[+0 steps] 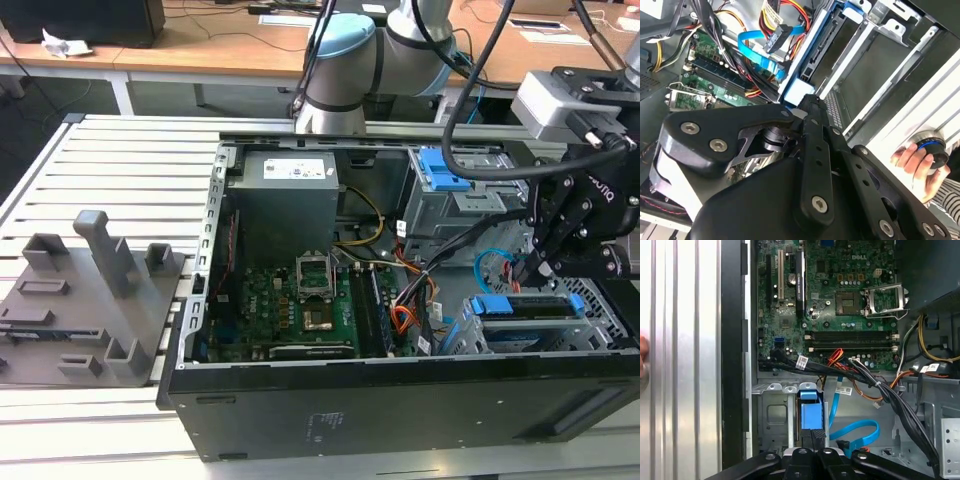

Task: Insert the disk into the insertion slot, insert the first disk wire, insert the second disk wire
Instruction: 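Insert the disk into the insertion slot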

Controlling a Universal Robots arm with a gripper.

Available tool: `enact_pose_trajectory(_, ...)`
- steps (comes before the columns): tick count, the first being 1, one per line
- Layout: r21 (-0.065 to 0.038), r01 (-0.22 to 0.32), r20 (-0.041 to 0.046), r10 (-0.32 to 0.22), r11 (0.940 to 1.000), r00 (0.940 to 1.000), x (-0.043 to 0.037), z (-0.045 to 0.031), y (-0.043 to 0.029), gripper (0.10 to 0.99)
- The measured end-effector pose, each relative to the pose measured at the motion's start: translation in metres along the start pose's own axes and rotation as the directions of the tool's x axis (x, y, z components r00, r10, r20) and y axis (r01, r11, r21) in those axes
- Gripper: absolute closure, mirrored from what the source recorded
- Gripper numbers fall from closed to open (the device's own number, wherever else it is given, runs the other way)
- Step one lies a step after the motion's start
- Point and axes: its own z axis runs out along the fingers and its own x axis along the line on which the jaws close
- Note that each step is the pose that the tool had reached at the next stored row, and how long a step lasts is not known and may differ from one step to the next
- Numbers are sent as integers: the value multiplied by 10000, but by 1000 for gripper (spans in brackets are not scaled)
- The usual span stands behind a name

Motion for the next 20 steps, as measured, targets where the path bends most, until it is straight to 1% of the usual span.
enact_pose_trajectory(5,-2,1,-2,-1,10000,10000,-1,58,-10,980)
enact_pose_trajectory(8,-9,0,-1,0,10000,10000,-3,63,-127,980)
enact_pose_trajectory(11,-13,-1,-1,1,10000,10000,-4,61,-177,980)
enact_pose_trajectory(20,-14,0,0,0,10000,10000,-4,61,-183,980)
